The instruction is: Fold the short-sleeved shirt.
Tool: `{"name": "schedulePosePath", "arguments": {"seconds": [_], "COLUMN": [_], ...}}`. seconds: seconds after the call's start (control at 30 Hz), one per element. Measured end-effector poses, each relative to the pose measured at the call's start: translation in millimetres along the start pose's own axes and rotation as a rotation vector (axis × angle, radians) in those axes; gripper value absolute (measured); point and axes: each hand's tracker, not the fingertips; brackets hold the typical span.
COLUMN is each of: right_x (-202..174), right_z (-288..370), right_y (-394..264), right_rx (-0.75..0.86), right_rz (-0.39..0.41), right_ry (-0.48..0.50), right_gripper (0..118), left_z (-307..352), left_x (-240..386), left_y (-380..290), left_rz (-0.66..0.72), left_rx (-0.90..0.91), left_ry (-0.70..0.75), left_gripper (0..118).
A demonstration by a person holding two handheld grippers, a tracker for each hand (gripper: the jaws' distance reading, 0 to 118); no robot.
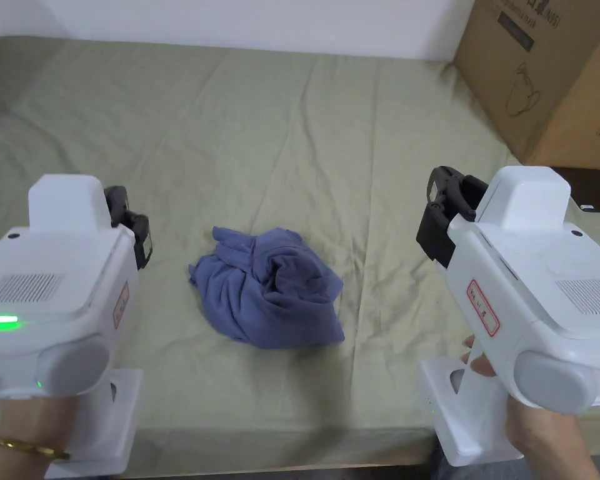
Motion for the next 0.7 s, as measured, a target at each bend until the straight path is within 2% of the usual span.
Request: {"name": "schedulePosePath", "arguments": {"seconds": [0.2, 0.33, 0.57, 0.7], "right_x": [1.2, 3.5, 2.5, 1.0], "right_z": [2.1, 2.6, -1.0, -5.9], "right_y": [-13.6, -18.3, -18.2, -18.5], "right_rx": [-0.040, -0.057, -0.071, -0.081], "right_rz": [0.006, 0.005, 0.007, 0.032], "right_ry": [-0.010, -0.013, -0.007, -0.008], "right_gripper": [0, 0, 0, 0], "left_z": [5.6, 2.1, -13.7, -52.0], "left_x": [5.0, -0.2, -1.1, -0.2], "left_y": [-16.2, -19.8, -12.7, 1.1], "left_rz": [-0.027, 0.045, 0.061, 0.079], "left_rx": [-0.059, -0.091, -0.166, -0.304], "left_ry": [-0.025, -0.032, -0.026, -0.027], "left_gripper": [0, 0, 0, 10]}}
